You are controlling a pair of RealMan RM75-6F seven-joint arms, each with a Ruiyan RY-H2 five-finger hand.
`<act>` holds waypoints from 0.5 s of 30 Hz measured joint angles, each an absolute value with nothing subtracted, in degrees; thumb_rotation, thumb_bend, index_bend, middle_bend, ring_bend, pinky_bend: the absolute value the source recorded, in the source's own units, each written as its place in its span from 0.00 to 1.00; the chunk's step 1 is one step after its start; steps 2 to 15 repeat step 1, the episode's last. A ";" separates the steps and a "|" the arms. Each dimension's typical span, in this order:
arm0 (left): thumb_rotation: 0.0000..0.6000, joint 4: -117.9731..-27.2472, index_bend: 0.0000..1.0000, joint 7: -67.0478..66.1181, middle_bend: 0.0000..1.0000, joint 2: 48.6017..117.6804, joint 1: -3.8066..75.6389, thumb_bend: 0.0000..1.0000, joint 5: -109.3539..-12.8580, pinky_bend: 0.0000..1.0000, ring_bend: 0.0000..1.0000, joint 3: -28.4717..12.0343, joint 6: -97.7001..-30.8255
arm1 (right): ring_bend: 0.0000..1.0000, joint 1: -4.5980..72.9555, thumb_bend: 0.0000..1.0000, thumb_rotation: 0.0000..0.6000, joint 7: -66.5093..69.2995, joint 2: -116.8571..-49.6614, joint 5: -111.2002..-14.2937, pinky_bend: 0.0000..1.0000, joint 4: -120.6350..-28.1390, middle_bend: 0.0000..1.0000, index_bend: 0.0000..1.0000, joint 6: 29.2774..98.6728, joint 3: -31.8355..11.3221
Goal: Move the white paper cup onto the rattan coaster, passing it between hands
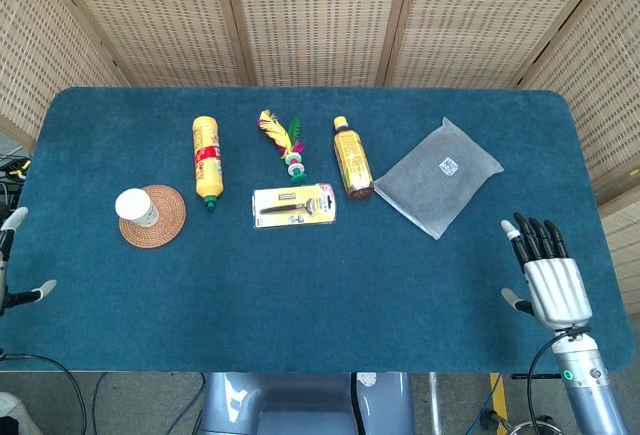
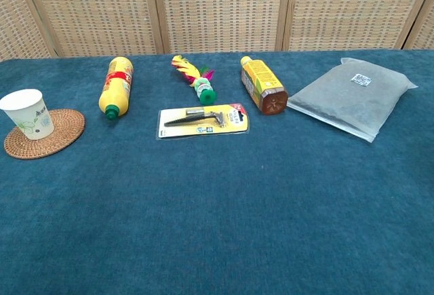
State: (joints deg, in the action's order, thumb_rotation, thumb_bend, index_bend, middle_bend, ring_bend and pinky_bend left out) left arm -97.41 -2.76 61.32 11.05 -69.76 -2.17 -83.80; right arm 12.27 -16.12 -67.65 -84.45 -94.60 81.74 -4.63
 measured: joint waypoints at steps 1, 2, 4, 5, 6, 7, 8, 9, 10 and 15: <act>1.00 -97.69 0.00 -2.93 0.00 61.23 10.73 0.00 -70.04 0.00 0.00 -2.11 -84.01 | 0.00 12.15 0.00 1.00 -16.21 -67.52 -84.52 0.00 -94.74 0.00 0.01 81.95 -4.64; 1.00 -97.69 0.00 -2.93 0.00 61.23 10.73 0.00 -70.04 0.00 0.00 -2.11 -84.01 | 0.00 12.15 0.00 1.00 -16.21 -67.52 -84.52 0.00 -94.74 0.00 0.01 81.95 -4.64; 1.00 -97.69 0.00 -2.93 0.00 61.23 10.73 0.00 -70.04 0.00 0.00 -2.11 -84.01 | 0.00 12.15 0.00 1.00 -16.21 -67.52 -84.52 0.00 -94.74 0.00 0.01 81.95 -4.64; 1.00 -97.69 0.00 -2.93 0.00 61.23 10.73 0.00 -70.04 0.00 0.00 -2.11 -84.01 | 0.00 12.15 0.00 1.00 -16.21 -67.52 -84.52 0.00 -94.74 0.00 0.01 81.95 -4.64; 1.00 -97.69 0.00 -2.93 0.00 61.23 10.73 0.00 -70.04 0.00 0.00 -2.11 -84.01 | 0.00 12.15 0.00 1.00 -16.21 -67.52 -84.52 0.00 -94.74 0.00 0.01 81.95 -4.64; 1.00 -97.69 0.00 -2.93 0.00 61.23 10.73 0.00 -70.04 0.00 0.00 -2.11 -84.01 | 0.00 12.15 0.00 1.00 -16.21 -67.52 -84.52 0.00 -94.74 0.00 0.01 81.95 -4.64; 1.00 -97.69 0.00 -2.93 0.00 61.23 10.73 0.00 -70.04 0.00 0.00 -2.11 -84.01 | 0.00 12.15 0.00 1.00 -16.21 -67.52 -84.52 0.00 -94.74 0.00 0.01 81.95 -4.64; 1.00 -97.69 0.00 -2.93 0.00 61.23 10.73 0.00 -70.04 0.00 0.00 -2.11 -84.01 | 0.00 12.15 0.00 1.00 -16.21 -67.52 -84.52 0.00 -94.74 0.00 0.01 81.95 -4.64; 1.00 -97.69 0.00 -2.93 0.00 61.23 10.73 0.00 -70.04 0.00 0.00 -2.11 -84.01 | 0.00 12.15 0.00 1.00 -16.21 -67.52 -84.52 0.00 -94.74 0.00 0.01 81.95 -4.64; 1.00 -97.69 0.00 -2.93 0.00 61.23 10.73 0.00 -70.04 0.00 0.00 -2.11 -84.01 | 0.00 12.15 0.00 1.00 -16.21 -67.52 -84.52 0.00 -94.74 0.00 0.01 81.95 -4.64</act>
